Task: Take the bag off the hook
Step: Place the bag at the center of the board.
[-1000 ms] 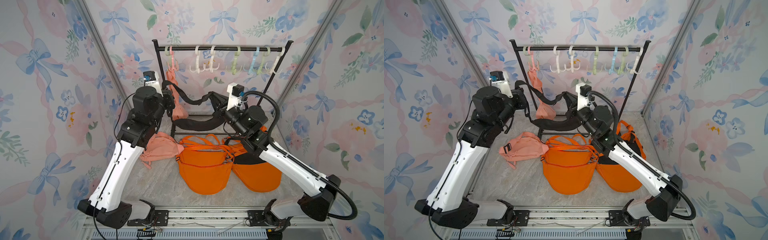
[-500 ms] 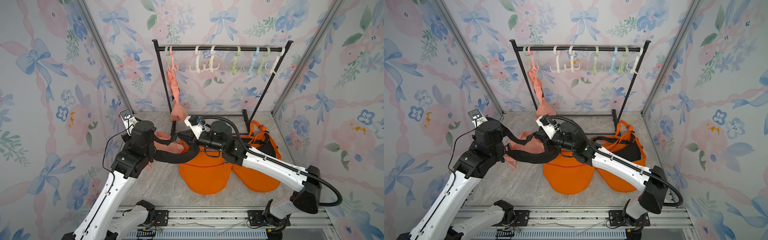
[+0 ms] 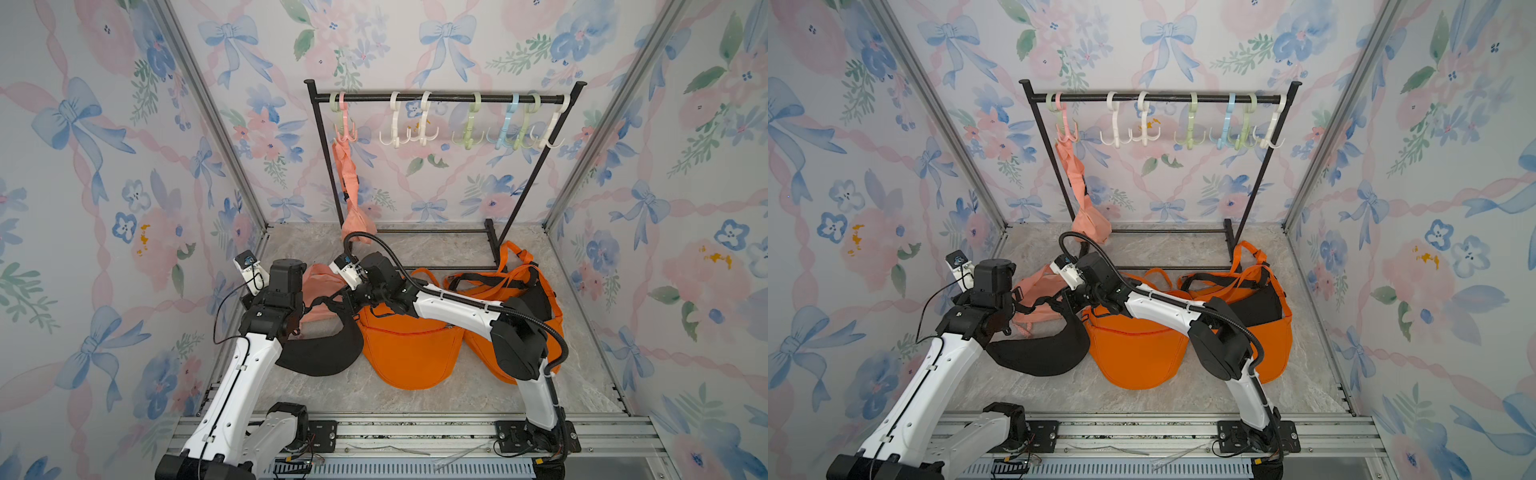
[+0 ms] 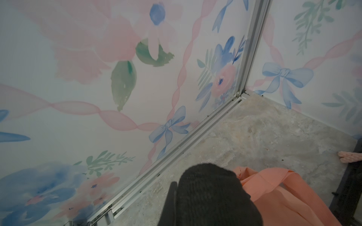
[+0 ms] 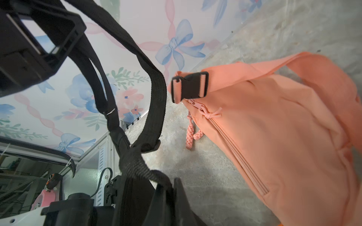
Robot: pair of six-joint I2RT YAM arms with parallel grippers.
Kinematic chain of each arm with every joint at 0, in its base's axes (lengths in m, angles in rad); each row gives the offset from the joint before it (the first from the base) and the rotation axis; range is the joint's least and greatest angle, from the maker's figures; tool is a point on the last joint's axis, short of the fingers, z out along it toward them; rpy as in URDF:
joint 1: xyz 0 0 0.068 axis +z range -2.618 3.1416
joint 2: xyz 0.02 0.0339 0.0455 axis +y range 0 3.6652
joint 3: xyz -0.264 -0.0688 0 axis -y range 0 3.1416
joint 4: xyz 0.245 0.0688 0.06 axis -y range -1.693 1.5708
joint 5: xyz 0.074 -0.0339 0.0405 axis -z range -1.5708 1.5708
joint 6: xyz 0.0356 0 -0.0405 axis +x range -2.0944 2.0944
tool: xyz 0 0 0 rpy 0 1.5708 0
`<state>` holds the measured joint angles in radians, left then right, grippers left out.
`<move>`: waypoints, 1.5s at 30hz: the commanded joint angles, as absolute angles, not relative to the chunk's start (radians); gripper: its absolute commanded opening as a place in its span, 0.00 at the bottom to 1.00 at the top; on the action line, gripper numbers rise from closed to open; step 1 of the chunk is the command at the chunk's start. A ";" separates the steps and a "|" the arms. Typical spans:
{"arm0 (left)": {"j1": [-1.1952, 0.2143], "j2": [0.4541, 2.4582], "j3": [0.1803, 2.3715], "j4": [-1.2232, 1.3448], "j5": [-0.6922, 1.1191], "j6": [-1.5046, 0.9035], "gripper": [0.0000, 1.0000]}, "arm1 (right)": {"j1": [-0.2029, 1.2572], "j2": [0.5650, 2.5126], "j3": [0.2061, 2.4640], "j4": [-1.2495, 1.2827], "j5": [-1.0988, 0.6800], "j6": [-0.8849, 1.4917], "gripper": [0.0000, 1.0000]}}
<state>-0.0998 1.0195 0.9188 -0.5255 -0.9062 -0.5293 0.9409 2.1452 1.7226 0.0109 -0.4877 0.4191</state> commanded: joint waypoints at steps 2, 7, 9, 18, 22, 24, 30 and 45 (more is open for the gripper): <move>-0.038 1.077 0.908 -0.469 -0.716 -0.591 0.00 | 0.895 2.239 1.800 -0.023 -0.511 0.499 0.00; -0.029 1.151 0.905 -0.445 -0.673 -0.655 0.00 | 0.881 2.305 1.833 -0.040 -0.464 0.487 0.00; -0.028 1.181 0.899 -0.415 -0.674 -0.667 0.00 | 0.868 2.337 1.872 -0.055 -0.459 0.493 0.00; -0.016 1.347 0.987 -0.293 -0.705 -0.677 0.03 | 0.812 2.445 2.037 -0.088 -0.417 0.509 0.00; -0.006 1.367 1.030 -0.285 -0.682 -0.676 0.75 | 0.805 2.455 2.046 -0.078 -0.358 0.515 0.00; -0.006 1.361 1.042 -0.286 -0.664 -0.671 0.98 | 0.802 2.465 2.050 -0.067 -0.337 0.538 0.00; -0.007 1.279 1.033 -0.287 -0.620 -0.651 0.98 | 0.795 2.476 2.045 -0.032 -0.321 0.606 0.01; -0.178 1.274 1.123 -0.264 -0.533 -0.563 0.98 | 0.742 2.226 1.816 0.074 -0.247 0.559 0.65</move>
